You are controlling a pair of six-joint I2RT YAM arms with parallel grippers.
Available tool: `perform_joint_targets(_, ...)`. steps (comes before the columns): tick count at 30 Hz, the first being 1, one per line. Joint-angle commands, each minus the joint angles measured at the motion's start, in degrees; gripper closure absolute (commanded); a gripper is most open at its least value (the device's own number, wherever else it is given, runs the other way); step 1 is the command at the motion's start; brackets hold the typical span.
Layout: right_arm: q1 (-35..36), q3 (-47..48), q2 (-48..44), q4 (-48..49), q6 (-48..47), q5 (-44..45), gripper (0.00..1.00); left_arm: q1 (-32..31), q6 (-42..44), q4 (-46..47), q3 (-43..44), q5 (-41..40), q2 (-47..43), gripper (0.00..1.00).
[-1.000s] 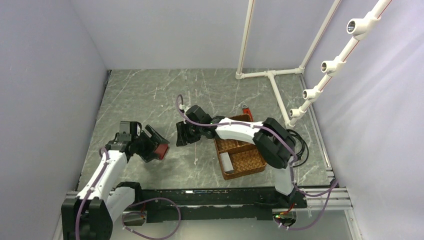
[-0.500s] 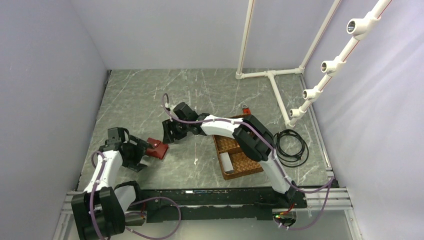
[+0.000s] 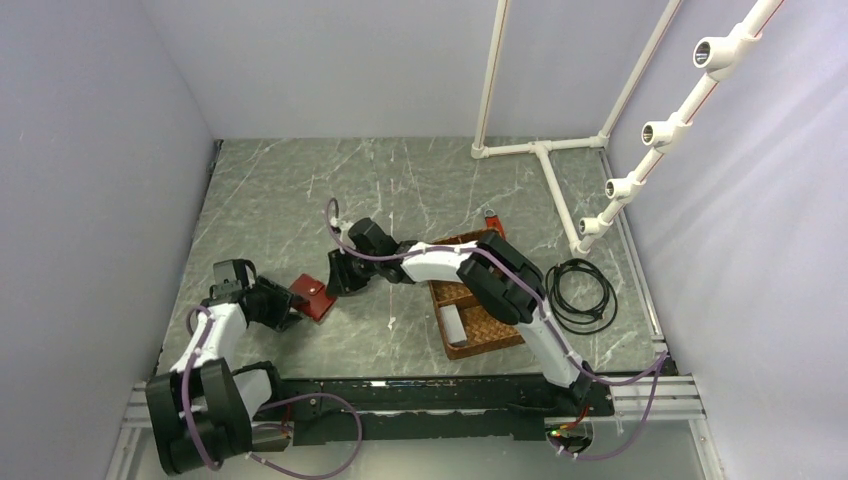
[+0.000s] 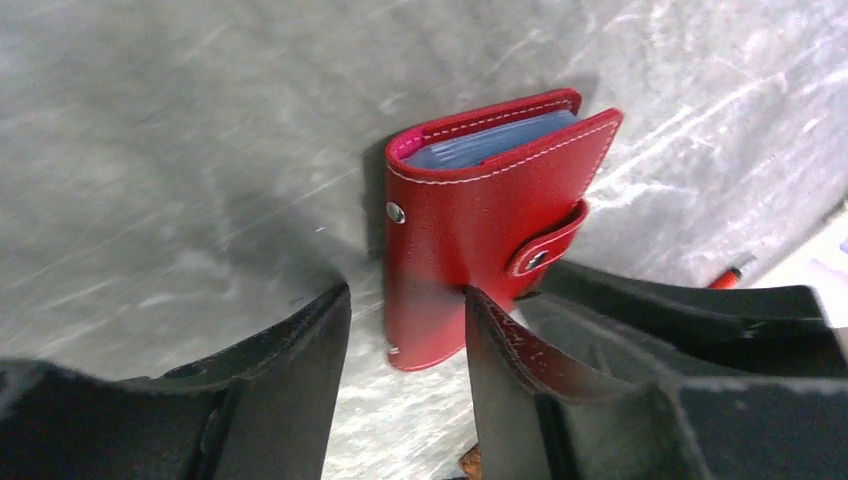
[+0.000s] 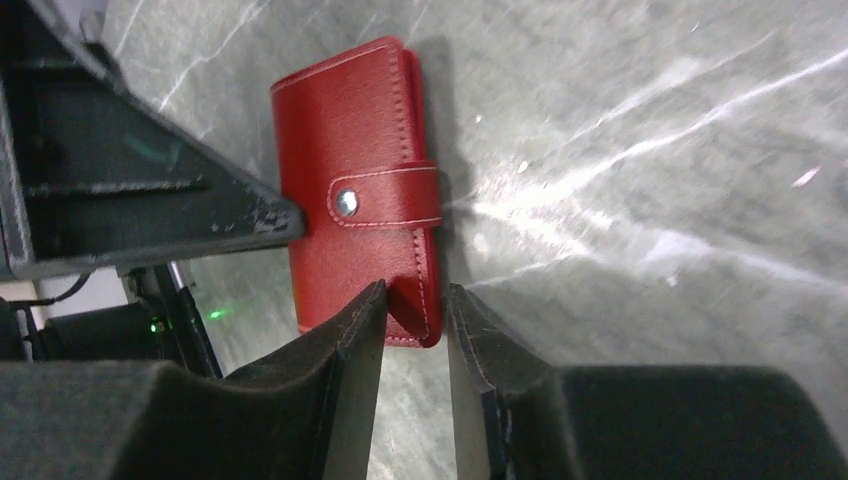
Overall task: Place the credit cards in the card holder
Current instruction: Open the card holder at the center of the board.
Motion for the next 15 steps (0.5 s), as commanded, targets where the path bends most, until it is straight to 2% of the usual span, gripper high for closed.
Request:
perform_joint_targets(1, 2.0, -5.5, -4.1, 1.7, 1.1, 0.5, 0.7, 0.1, 3.8, 10.6, -1.3, 6.2, 5.6, 0.51)
perform_joint_targets(3, 2.6, -7.8, -6.4, -0.9, 0.2, 3.9, 0.72, -0.2, 4.5, 13.9, -1.8, 10.2, 7.9, 0.6)
perform_joint_targets(5, 3.3, -9.1, -9.3, -7.1, -2.4, 10.4, 0.69, -0.9, 4.7, 16.5, -2.7, 12.8, 10.1, 0.67)
perform_joint_targets(7, 3.5, -8.5, -11.1, -14.1, -5.2, 17.2, 0.61, -1.7, 4.4, 20.0, -4.0, 15.7, 12.0, 0.7)
perform_joint_targets(9, 3.7, -7.0, -12.1, -20.1, -7.3, 23.4, 0.5, -3.0, 3.6, 23.4, -5.3, 17.9, 13.9, 0.77)
perform_joint_targets(12, 5.2, -5.8, -13.7, -23.4, -10.5, 30.8, 0.38, -4.3, 3.1, 26.1, -6.0, 18.8, 16.3, 0.88)
perform_joint_targets(15, 7.9, -2.4, -12.5, -23.8, -13.6, 36.9, 0.28, -4.8, 4.2, 25.3, -5.2, 17.6, 17.3, 0.91)
